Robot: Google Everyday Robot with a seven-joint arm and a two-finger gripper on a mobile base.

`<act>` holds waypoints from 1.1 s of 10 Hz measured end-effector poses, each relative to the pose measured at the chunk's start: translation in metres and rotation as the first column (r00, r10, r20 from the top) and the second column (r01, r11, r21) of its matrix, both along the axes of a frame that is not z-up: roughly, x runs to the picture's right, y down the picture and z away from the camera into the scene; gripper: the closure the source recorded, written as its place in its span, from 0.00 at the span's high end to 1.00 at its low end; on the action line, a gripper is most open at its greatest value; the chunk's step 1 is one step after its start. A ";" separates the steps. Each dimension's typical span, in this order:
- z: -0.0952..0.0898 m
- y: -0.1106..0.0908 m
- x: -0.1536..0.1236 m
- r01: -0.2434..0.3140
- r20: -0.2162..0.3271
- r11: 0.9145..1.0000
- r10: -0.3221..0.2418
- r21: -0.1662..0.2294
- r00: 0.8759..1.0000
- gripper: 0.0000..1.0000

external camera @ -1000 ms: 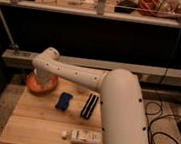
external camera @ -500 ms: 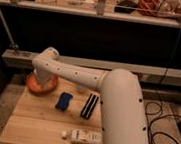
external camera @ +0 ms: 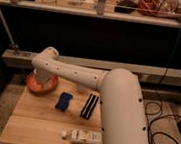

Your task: Place the pepper in the ceramic bowl

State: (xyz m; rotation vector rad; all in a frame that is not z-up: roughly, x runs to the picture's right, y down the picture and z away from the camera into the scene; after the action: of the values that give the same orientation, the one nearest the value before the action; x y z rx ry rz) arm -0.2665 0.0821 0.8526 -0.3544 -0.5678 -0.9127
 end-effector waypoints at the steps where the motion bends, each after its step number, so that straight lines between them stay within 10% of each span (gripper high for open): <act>1: 0.000 0.000 0.000 -0.001 -0.001 1.000 0.001 0.000 1.000 0.05; 11: -0.002 0.001 -0.001 -0.004 -0.020 1.000 0.003 -0.007 1.000 0.05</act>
State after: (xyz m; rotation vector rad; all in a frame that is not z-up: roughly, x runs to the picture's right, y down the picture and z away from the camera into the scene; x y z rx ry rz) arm -0.2672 0.0835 0.8502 -0.3683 -0.5532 -0.9031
